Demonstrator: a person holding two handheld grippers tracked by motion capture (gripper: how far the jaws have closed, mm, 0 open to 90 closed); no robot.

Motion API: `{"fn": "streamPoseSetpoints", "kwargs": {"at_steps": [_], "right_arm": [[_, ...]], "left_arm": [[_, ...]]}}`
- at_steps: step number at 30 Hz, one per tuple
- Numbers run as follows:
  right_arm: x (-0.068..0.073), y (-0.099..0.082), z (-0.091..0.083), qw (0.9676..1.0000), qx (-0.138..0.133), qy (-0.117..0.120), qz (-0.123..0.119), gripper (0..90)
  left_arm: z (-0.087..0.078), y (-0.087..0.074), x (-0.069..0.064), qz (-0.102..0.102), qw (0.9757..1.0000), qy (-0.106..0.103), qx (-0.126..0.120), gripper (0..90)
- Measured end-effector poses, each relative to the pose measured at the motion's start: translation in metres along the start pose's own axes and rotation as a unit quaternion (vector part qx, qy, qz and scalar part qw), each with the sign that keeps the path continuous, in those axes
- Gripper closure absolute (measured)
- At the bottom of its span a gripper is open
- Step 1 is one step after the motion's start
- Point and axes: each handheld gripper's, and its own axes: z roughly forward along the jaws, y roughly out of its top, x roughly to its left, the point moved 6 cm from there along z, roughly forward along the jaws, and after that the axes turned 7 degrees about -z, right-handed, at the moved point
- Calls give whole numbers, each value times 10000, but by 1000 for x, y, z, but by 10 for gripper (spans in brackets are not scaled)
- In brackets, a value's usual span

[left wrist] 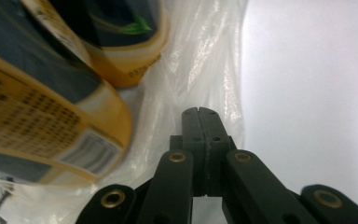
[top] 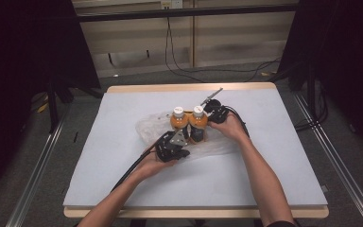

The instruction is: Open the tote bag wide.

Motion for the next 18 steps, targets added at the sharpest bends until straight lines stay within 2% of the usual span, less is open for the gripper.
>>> {"fn": "streamPoseSetpoints", "kwargs": {"at_steps": [5,11,14,18], "right_arm": [[-4,9,7,9999,-46,-112,43,900],[-9,16,13,9997,-35,-166,185,900],[-11,19,15,9997,-5,-194,176,900],[-16,24,18,9993,-58,-250,260,900]], "left_arm": [[-3,-4,-5,-62,9999,-139,-55,900],[-7,-7,-15,84,9996,-257,27,900],[-8,-9,-20,95,9997,-238,27,900],[-9,-10,-20,97,9994,-334,91,900]]}}
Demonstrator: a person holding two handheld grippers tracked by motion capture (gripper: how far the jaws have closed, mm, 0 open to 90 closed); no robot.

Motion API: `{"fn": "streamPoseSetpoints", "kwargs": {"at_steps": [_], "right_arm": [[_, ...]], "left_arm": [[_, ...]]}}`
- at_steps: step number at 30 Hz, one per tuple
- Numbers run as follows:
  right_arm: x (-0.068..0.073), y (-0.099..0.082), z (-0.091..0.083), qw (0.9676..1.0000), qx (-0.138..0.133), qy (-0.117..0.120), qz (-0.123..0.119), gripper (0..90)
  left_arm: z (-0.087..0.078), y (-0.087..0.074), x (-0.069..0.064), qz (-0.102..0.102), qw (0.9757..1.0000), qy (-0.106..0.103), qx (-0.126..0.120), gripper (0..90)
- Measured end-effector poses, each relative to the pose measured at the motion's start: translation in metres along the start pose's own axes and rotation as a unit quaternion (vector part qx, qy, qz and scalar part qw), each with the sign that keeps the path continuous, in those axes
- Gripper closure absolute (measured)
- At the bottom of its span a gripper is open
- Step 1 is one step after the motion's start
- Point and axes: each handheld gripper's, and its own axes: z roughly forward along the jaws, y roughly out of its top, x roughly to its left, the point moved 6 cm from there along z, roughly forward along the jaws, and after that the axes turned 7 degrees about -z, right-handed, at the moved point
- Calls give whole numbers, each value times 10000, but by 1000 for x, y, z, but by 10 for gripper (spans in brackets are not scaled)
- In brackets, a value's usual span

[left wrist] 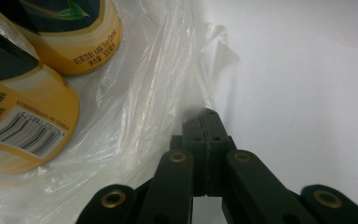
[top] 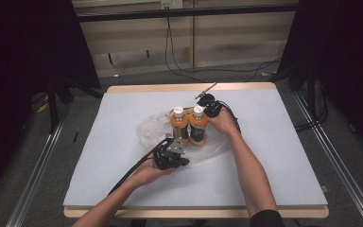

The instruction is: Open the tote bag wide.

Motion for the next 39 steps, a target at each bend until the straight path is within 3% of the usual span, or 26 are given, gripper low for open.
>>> {"fn": "streamPoseSetpoints", "kwargs": {"at_steps": [4,20,25,26,30,33,39], "right_arm": [[-4,5,4,9999,-33,-70,88,900],[-17,20,16,9979,-18,-568,319,900],[-19,24,17,9970,77,-711,281,900],[-19,24,17,9971,69,-715,251,900],[-11,23,14,9986,34,-478,245,900],[-5,25,6,9992,-164,-281,226,900],[3,28,-12,9994,-340,-56,61,900]], "left_arm": [[0,0,-3,39,9999,-89,-36,900],[-1,-2,-9,71,10000,-20,-41,900],[-2,-3,-9,51,10000,-40,-12,900],[-1,-2,-10,6,9999,-95,-98,900],[-1,-3,-8,-99,9997,-152,-134,900],[-2,-3,-8,-175,9995,-225,-161,900],[-7,2,-7,-374,9971,-363,-555,900]]}}
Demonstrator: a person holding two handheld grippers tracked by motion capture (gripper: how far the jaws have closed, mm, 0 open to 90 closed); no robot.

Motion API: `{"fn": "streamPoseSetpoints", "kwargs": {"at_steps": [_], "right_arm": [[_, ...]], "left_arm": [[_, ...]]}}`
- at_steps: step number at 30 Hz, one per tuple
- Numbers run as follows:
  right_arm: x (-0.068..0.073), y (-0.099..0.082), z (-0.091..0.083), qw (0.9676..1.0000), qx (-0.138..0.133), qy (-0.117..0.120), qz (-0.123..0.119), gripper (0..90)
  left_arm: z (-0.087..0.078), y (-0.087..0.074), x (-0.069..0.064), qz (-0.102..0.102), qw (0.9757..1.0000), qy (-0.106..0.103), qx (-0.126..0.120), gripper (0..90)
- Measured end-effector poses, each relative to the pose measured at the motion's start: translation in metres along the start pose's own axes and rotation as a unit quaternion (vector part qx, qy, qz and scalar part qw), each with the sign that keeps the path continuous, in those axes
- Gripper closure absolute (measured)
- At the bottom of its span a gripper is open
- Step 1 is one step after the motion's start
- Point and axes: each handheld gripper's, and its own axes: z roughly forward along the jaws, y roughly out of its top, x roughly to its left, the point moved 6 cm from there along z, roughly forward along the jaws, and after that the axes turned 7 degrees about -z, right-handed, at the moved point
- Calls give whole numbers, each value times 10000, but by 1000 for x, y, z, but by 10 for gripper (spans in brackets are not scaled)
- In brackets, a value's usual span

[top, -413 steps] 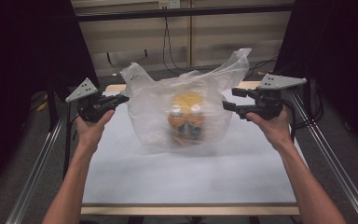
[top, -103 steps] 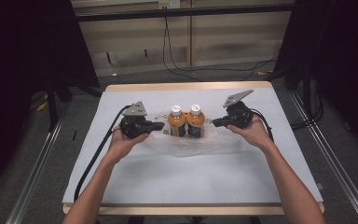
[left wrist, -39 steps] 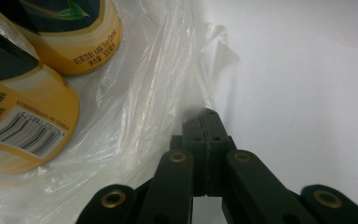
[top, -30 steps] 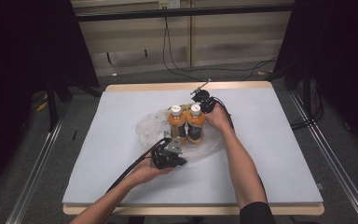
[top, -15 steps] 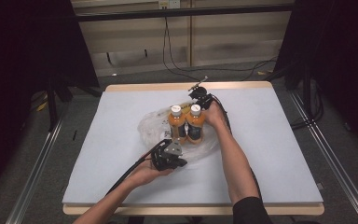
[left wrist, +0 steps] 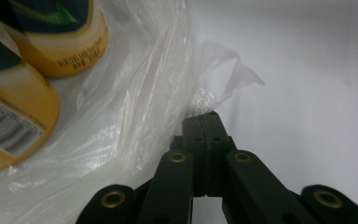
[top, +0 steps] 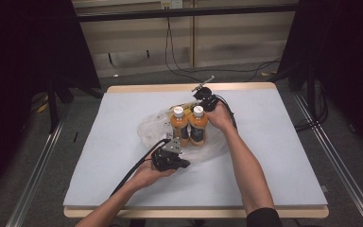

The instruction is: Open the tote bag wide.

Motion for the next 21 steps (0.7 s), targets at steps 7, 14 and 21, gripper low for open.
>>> {"fn": "streamPoseSetpoints", "kwargs": {"at_steps": [7,14,21], "right_arm": [[2,-4,-22,9995,-280,108,-37,900],[-5,-13,-50,9962,-819,206,195,900],[-6,-26,-78,9931,-1157,102,182,900]], "left_arm": [[-10,7,-6,-40,9994,-9,-356,900],[-19,11,-2,-135,9981,137,-591,900],[-24,13,-4,-292,9958,72,-862,876]]}}
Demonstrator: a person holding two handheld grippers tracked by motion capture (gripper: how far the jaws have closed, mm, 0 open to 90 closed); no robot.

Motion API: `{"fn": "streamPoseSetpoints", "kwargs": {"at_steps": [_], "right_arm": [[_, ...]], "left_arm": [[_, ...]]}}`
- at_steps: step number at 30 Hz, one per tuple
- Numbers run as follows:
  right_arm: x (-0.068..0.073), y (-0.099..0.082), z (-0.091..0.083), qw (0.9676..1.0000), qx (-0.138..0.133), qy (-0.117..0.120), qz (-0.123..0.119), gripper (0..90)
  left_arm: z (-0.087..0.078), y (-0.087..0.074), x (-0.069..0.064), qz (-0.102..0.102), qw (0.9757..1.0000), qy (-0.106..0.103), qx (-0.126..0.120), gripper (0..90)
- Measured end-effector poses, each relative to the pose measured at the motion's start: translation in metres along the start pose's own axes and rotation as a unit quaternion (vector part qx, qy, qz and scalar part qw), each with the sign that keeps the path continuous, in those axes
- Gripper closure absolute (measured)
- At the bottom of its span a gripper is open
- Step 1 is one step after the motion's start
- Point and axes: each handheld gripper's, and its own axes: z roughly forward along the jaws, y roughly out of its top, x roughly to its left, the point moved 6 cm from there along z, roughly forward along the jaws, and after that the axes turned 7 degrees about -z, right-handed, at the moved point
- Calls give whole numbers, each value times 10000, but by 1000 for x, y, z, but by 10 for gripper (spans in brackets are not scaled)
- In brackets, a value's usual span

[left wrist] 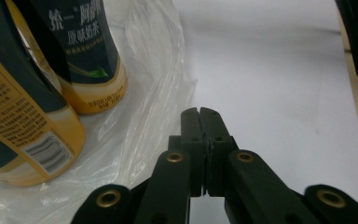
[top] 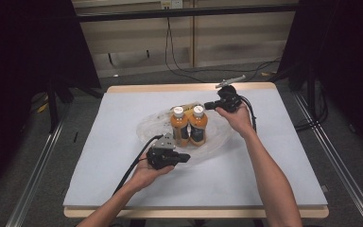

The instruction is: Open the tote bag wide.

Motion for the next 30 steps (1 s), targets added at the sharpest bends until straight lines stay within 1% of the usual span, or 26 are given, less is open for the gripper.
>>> {"fn": "streamPoseSetpoints", "kwargs": {"at_steps": [1,3,4,5,6,7,8,9,10,11,12,13,14,16,17,18,19,21,23,24,26,28,30], "right_arm": [[1,-2,-4,10000,-28,-9,-10,900],[3,-6,-12,9999,-90,-25,-61,900],[3,-9,-17,9999,-128,-74,-68,900],[2,-11,-20,9998,-168,-93,-70,900],[2,-13,-25,9997,-223,-79,-41,900],[2,-14,-28,9996,-288,-55,-19,850],[3,-15,-32,9994,-351,-79,6,787],[4,-16,-36,9991,-403,-98,33,767],[6,-17,-39,9989,-462,-98,-3,741],[8,-17,-42,9987,-491,-147,-39,675],[10,-18,-46,9984,-517,-198,-56,581],[12,-18,-49,9984,-524,-210,-20,532],[13,-18,-52,9983,-548,-209,-19,505],[18,-19,-59,9978,-604,-271,-59,392],[20,-19,-62,9976,-631,-276,-57,332],[22,-20,-65,9975,-660,-252,-44,292],[24,-21,-68,9973,-684,-244,-79,261],[28,-23,-74,9967,-722,-342,-122,186],[31,-25,-80,9962,-748,-415,-183,147],[33,-27,-83,9958,-794,-423,-197,138],[36,-30,-89,9955,-812,-443,-216,103],[40,-35,-95,9951,-814,-494,-264,95],[43,-40,-102,9948,-849,-501,-257,90]], "left_arm": [[-2,1,-1,-43,10000,18,-62,862],[-7,2,-1,-26,9999,8,-109,829],[-11,2,-1,8,9999,75,-100,815],[-14,3,-1,-39,9998,102,-194,788],[-17,4,0,-10,9997,120,-192,761],[-20,4,-1,-30,9995,117,-281,734],[-23,5,1,-17,9993,170,-325,706],[-26,5,2,-56,9991,223,-351,674],[-29,5,4,-33,9990,243,-376,645],[-32,5,5,-36,9986,332,-408,623],[-35,4,7,-30,9983,398,-429,590],[-38,3,8,-56,9977,520,-439,553],[-40,2,10,-103,9968,598,-513,521],[-46,1,12,-110,9964,644,-545,472],[-49,2,12,-124,9959,657,-607,437],[-51,2,13,-180,9956,669,-633,409],[-54,2,14,-178,9952,715,-648,378],[-59,3,16,-249,9938,788,-748,316],[-64,3,20,-268,9921,935,-787,256],[-67,2,21,-284,9919,936,-809,234],[-72,1,25,-288,9904,1087,-806,197],[-76,-2,27,-320,9894,1184,-773,158],[-81,-5,30,-367,9873,1345,-759,125]]}}
